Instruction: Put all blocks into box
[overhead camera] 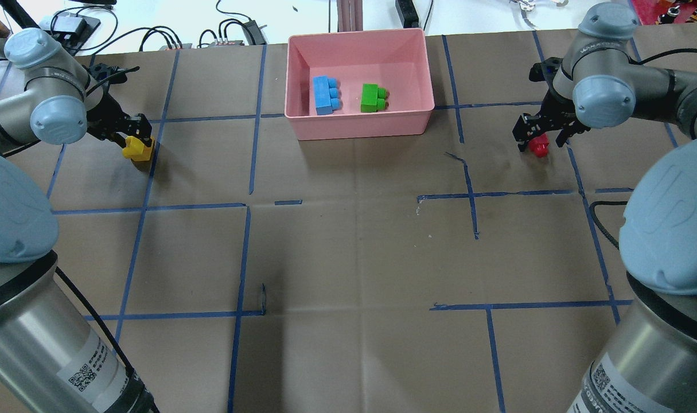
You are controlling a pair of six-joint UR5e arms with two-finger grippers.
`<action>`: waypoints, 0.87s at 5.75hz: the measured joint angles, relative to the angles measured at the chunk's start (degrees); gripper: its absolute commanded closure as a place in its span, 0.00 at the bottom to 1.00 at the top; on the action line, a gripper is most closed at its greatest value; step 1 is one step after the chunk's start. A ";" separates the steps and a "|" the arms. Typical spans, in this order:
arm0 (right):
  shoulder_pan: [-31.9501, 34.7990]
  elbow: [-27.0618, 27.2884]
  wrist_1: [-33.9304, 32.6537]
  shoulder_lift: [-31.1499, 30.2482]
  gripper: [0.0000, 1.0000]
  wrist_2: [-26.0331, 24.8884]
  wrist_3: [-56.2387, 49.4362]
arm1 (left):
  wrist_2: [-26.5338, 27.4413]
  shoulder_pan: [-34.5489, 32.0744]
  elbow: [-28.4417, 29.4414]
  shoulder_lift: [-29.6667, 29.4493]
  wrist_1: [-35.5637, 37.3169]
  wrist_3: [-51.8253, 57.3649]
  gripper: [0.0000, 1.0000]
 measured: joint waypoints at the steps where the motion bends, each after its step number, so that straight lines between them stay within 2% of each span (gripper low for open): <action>1: -0.31 -0.16 -0.37 0.38 0.15 0.06 -0.03 | 0.07 -0.01 0.44 0.23 -0.21 0.04 0.62; 2: -0.39 -0.34 -1.00 0.64 0.20 0.09 -0.03 | 0.15 -0.18 1.58 1.04 -1.25 0.06 0.62; 3: -0.41 -0.52 -1.64 0.85 0.30 0.09 -0.01 | 0.19 -0.50 4.35 2.22 -4.78 0.01 0.62; 5: -0.37 -0.81 -1.95 0.93 0.73 0.09 0.11 | 0.09 -3.14 13.85 3.07 -14.59 -1.92 0.62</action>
